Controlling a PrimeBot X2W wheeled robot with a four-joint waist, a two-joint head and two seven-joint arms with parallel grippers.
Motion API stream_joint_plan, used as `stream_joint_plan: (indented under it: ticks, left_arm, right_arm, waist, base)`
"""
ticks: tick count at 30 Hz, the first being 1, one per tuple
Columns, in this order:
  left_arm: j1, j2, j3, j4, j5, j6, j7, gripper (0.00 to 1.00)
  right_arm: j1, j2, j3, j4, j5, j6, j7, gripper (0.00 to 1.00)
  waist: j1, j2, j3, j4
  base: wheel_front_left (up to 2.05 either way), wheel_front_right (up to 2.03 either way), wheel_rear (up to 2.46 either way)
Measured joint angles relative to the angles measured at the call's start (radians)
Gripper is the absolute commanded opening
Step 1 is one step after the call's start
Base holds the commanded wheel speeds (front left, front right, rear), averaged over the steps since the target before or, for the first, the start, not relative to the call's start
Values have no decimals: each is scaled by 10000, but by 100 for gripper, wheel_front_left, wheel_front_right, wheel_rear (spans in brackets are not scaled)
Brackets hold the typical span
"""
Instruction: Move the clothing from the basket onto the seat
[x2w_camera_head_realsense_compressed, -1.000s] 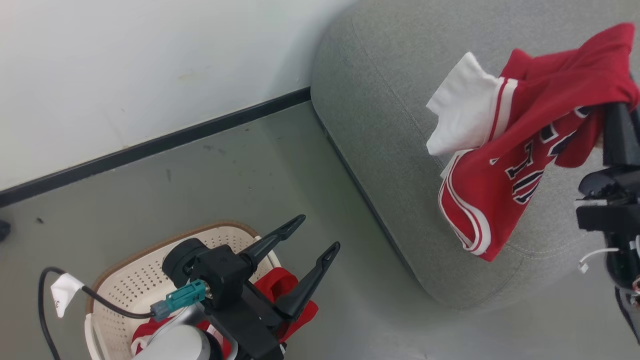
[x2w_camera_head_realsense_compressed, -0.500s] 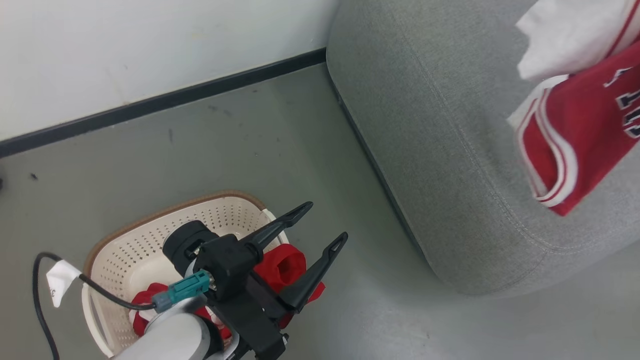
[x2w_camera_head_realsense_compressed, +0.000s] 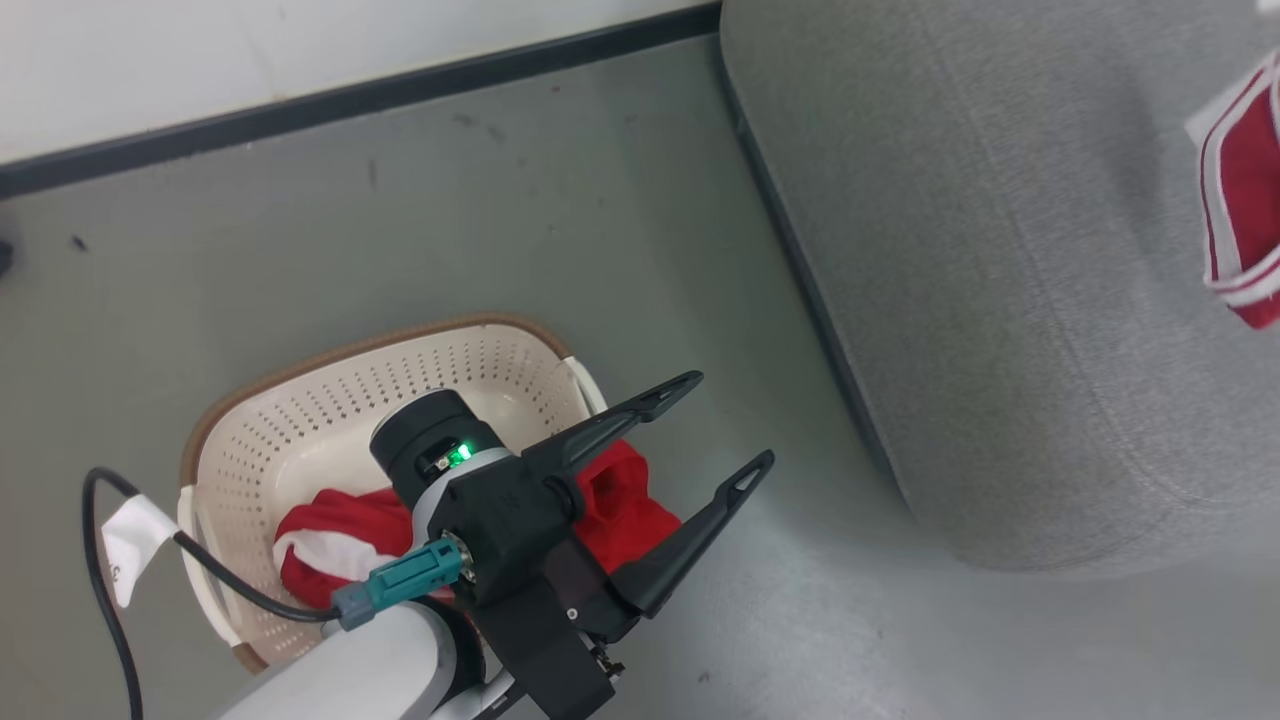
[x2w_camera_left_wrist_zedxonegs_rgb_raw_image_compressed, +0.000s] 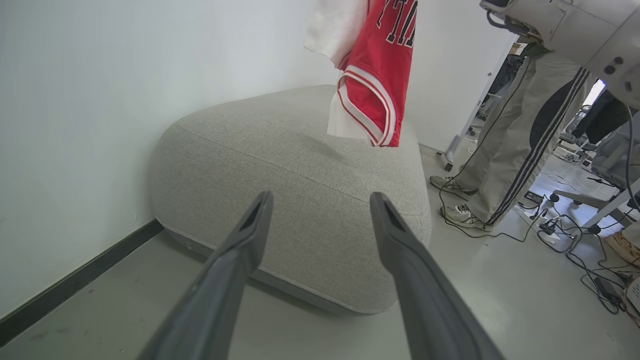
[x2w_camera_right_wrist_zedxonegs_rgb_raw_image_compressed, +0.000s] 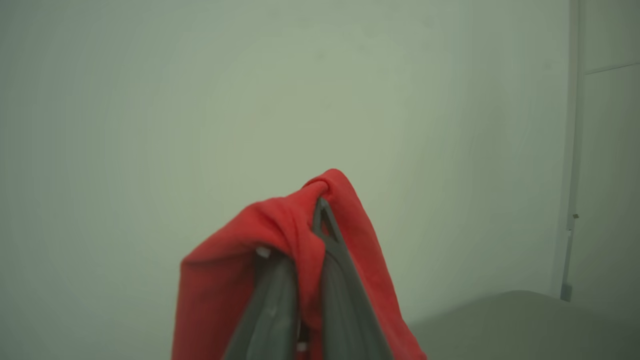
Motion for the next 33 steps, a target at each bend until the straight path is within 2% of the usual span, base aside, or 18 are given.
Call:
stream_joint_plan:
  ticks: [7,13,20,28,33]
  left_arm:
    - [-390,21,-109,-385,86,-6,88,100]
    - [-709,61,-107,-424,104,-10,163,100]
    - [-752,125,-140,-267,104,-13,157,100]
    - [-903,138,-224,-148,100,-88,71,100]
    - [-912,150,-291,94,75,-88,-29,100]
  right_arm:
    - [-368,-575,-562,617,-282,-673,54,0]
    - [-293,-571,-424,1216,-823,-1112,81,0]
    - [143,-493,324,2197,-1797,-1350,194,0]
    - [376,-418,918,3175,-2360,-1367,826,0]
    - [851,35,1279,3917,-2458,-1444,1597,0]
  waist:
    - [0,0,609,327]
    - [0,0,1142,560]
    - [0,1,1525,733]
    - [-1,0,1575,777]
    - [-1,1,1483,786]
  base:
    - [0,0,0]
    - [0,0,0]
    - [0,0,0]
    - [0,0,0]
    - [0,0,0]
